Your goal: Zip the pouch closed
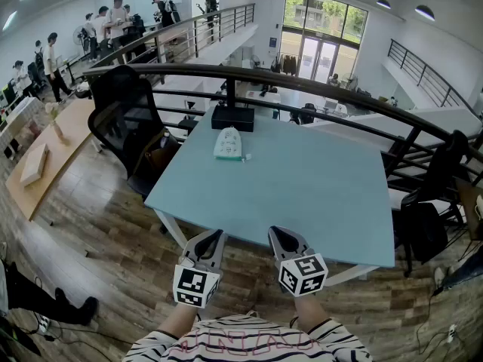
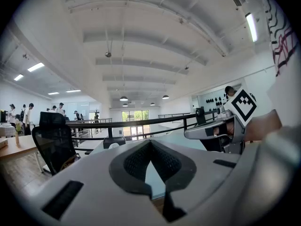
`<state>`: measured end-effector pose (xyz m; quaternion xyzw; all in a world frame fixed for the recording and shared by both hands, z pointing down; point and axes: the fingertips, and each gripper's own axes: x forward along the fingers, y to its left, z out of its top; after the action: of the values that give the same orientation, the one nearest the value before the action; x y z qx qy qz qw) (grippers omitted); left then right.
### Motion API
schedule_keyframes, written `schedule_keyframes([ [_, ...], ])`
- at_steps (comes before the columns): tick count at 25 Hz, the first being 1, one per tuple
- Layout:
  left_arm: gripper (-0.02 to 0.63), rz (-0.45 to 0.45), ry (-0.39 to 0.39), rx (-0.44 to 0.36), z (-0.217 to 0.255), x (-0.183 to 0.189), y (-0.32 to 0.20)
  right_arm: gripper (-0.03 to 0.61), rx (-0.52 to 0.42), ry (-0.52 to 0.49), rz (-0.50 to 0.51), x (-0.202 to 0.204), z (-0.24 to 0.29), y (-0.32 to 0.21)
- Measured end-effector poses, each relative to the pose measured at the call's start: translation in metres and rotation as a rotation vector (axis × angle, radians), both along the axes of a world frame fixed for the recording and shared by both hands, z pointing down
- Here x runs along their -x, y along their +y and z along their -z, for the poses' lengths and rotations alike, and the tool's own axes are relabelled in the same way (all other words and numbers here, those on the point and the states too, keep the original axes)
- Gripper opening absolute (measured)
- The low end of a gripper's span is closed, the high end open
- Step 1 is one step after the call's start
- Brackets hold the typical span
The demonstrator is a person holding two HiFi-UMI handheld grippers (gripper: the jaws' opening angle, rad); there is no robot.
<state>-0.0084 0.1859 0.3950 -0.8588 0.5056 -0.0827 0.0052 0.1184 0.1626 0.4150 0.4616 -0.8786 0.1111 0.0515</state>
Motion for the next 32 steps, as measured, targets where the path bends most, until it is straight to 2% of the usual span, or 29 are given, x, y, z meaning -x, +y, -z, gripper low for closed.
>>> schedule_keyframes([
  [10, 0.041, 0.021, 0.006, 0.031, -0.018, -0.022, -0.015, 0.038, 0.018, -0.048, 0.059, -0.006, -0.016, -0.017],
  [11, 0.093, 0.022, 0.011, 0.041, -0.021, -0.024, -0.017, 0.082, 0.019, -0.057, 0.064, -0.008, -0.017, -0.02],
  [12, 0.18, 0.024, 0.013, 0.055, -0.025, -0.027, -0.018, 0.167, 0.022, -0.066, 0.072, -0.009, -0.018, -0.022],
  [13, 0.193, 0.027, 0.012, 0.069, -0.029, -0.029, -0.02, 0.178, 0.026, -0.071, 0.08, -0.01, -0.02, -0.024],
  [22, 0.193, 0.071, 0.0, 0.148, -0.053, -0.034, -0.028, 0.178, 0.095, -0.088, 0.121, -0.017, -0.04, -0.038],
  [32, 0.193, 0.013, 0.006, 0.164, -0.065, -0.02, -0.094, 0.178, 0.116, -0.079, 0.05, -0.008, -0.052, -0.096],
])
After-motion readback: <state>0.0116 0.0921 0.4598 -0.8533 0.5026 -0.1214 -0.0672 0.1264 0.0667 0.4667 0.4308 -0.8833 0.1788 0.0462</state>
